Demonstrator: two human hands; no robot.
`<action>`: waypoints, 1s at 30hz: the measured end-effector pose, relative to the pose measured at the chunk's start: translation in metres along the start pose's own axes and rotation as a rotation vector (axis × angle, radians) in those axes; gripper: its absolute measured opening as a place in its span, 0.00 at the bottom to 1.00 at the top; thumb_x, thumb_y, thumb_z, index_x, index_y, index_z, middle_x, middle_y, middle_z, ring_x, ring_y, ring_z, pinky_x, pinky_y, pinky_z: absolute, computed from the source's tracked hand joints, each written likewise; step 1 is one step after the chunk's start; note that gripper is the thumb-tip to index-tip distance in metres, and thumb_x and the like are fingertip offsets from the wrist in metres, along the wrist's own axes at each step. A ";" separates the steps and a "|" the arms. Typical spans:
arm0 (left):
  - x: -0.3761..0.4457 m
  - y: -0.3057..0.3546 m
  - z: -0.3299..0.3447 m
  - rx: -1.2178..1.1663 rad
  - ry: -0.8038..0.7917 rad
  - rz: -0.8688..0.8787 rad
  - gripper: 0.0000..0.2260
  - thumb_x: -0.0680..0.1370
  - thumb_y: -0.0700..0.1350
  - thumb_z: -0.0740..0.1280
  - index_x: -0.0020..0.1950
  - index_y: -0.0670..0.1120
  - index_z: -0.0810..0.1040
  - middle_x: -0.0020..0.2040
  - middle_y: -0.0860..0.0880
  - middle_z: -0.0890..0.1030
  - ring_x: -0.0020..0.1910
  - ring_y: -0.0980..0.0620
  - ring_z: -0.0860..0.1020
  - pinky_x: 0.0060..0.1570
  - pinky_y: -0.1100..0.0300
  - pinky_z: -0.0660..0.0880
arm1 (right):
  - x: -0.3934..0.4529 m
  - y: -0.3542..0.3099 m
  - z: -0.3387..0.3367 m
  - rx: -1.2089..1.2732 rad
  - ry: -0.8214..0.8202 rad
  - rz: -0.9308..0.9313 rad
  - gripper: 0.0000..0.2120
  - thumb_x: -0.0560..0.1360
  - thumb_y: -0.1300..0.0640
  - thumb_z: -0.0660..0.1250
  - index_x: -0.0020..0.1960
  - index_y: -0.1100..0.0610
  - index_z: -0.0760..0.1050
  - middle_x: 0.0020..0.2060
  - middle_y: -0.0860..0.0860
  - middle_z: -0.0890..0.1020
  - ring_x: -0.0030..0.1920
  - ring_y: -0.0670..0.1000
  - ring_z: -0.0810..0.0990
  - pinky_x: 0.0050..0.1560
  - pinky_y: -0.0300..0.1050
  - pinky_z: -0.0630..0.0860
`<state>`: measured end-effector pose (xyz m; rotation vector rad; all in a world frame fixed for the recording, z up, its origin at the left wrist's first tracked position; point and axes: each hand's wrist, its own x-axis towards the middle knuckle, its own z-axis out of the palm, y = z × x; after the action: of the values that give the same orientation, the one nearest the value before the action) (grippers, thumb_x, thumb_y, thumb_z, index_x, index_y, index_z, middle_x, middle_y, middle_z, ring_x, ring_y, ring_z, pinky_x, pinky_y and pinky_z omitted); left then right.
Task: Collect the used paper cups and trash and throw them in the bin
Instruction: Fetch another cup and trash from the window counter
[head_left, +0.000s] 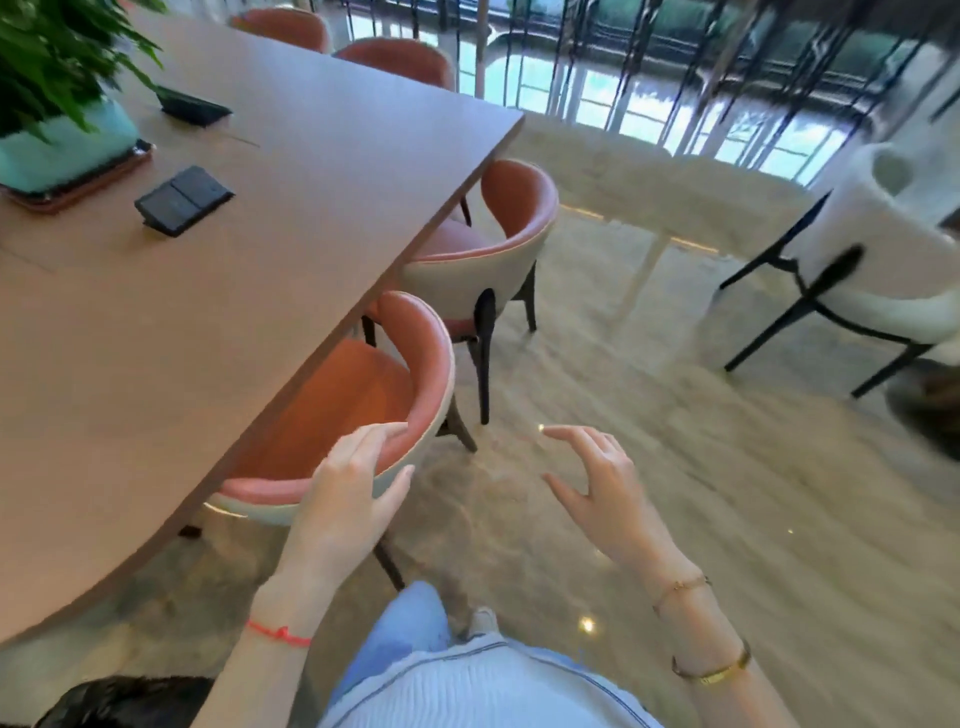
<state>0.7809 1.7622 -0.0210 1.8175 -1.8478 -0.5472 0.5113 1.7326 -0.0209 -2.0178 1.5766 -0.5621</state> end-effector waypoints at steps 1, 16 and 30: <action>0.014 0.006 0.006 -0.002 -0.020 0.017 0.18 0.75 0.44 0.70 0.65 0.48 0.75 0.59 0.54 0.77 0.60 0.54 0.74 0.60 0.63 0.67 | 0.006 0.008 -0.006 0.017 0.026 0.035 0.18 0.73 0.58 0.72 0.62 0.54 0.75 0.57 0.47 0.79 0.60 0.48 0.74 0.62 0.36 0.66; 0.327 0.091 0.094 -0.067 -0.117 0.242 0.18 0.76 0.45 0.70 0.66 0.48 0.75 0.60 0.53 0.78 0.62 0.56 0.74 0.64 0.61 0.69 | 0.216 0.149 -0.103 0.020 0.209 0.242 0.18 0.72 0.60 0.72 0.62 0.55 0.76 0.57 0.48 0.78 0.60 0.49 0.74 0.60 0.32 0.63; 0.630 0.183 0.160 -0.069 -0.180 0.382 0.18 0.76 0.46 0.70 0.66 0.51 0.74 0.59 0.56 0.78 0.59 0.58 0.74 0.59 0.64 0.70 | 0.448 0.272 -0.210 0.033 0.319 0.355 0.18 0.73 0.58 0.71 0.62 0.55 0.75 0.58 0.48 0.78 0.61 0.47 0.73 0.61 0.30 0.62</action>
<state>0.5415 1.1310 -0.0005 1.3582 -2.1969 -0.6359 0.2847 1.2153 -0.0223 -1.6254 2.0405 -0.7891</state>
